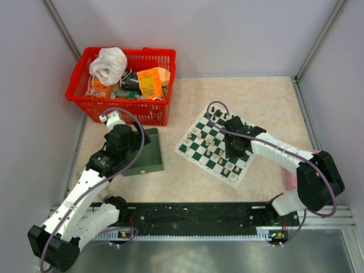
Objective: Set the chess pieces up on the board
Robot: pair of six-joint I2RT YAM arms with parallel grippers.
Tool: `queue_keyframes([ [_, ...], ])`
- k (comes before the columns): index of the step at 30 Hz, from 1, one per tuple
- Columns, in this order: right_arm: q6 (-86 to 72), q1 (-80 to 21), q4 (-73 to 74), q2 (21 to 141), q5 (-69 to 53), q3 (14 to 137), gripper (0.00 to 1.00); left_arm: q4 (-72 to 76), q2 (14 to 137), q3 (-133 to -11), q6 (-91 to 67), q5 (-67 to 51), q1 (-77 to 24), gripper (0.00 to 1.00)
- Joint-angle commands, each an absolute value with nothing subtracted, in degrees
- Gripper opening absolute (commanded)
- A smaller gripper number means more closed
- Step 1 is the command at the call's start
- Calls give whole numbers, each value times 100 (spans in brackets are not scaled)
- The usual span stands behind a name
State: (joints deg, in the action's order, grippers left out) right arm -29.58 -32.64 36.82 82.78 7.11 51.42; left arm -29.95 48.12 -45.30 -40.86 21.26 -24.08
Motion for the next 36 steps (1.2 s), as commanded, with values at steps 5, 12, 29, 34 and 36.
queue_keyframes([
  [5, -2804, -3331, 3753, 8121, 1257, 5985, 38, -2769, 4658, -4518, -4166, 2127, -2373, 99],
  [12, -2707, -3217, 3700, 8622, 1292, 6301, 41, -2830, 4614, -4544, -4131, 2171, -2364, 99],
  [29, -2575, -2944, 3612, 8605, 626, 6433, 45, -2944, 4614, -4518, -4113, 2276, -2347, 99],
  [34, -2663, -3041, 3498, 8586, 325, 6442, 45, -2883, 4641, -4509, -4148, 2215, -2347, 99],
  [36, -2672, -3059, 3524, 8674, 316, 6451, 45, -2874, 4667, -4518, -4148, 2206, -2338, 99],
])
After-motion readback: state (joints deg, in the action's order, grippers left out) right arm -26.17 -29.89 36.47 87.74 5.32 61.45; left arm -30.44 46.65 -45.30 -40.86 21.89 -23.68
